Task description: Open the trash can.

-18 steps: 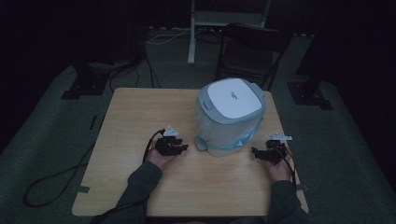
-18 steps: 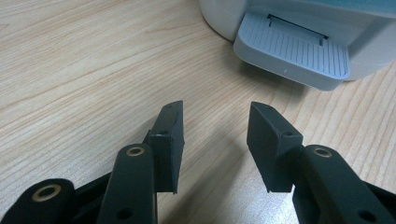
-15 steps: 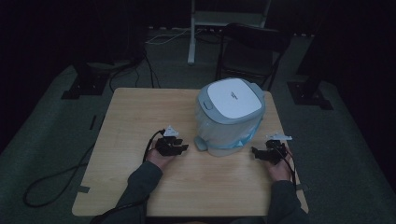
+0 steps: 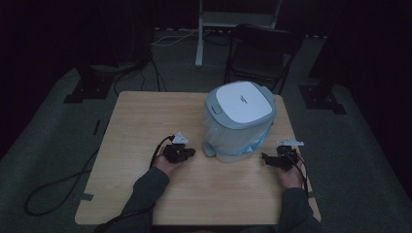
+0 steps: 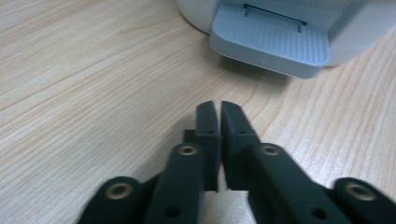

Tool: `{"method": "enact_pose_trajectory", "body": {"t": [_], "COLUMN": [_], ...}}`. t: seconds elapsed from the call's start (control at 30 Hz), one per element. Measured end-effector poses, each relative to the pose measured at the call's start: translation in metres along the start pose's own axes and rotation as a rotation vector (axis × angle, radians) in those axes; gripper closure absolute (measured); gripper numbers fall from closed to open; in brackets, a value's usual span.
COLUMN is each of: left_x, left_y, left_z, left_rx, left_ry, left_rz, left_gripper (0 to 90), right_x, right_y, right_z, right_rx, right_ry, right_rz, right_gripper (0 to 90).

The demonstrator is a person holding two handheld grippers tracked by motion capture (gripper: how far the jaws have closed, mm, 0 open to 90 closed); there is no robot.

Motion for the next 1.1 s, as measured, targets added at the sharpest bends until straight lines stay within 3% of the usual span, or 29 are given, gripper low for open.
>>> {"method": "enact_pose_trajectory", "body": {"t": [0.17,0.43,0.8,1.0,1.1], "left_x": [0.001,0.006,0.014,0.022,0.024], "left_y": [-0.003,-0.026,-0.052,-0.051,-0.050], "left_z": [-0.005,-0.021,-0.029,-0.028,-0.027], "left_rx": [0.005,0.045,0.073,0.079,0.070], "left_ry": [0.023,0.061,0.066,0.055,0.048], "left_rz": [-0.010,-0.044,-0.078,-0.061,-0.085], "left_gripper": [90.0,90.0,90.0,90.0,90.0], "right_x": [0.000,0.000,0.000,0.000,0.000], "right_y": [0.000,0.000,0.000,0.000,0.000], "right_z": [0.000,0.000,0.000,0.000,0.000], "right_rx": [0.000,-0.001,-0.003,-0.002,-0.002], "right_ry": [0.000,-0.001,-0.001,-0.001,-0.001], "right_rz": [0.000,-0.001,-0.003,-0.004,-0.004], "right_gripper": [12.0,12.9,13.0,13.0,13.0]}}
Point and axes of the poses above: each handheld gripper's, and its own axes: x roughly forward along the jaws, y roughly out of its underside, z roughly to its left, the point moved 10 cm from there along x, roughly forward along the jaws, and after that the axes turned 7 degrees about y, right-handed, at the moved point
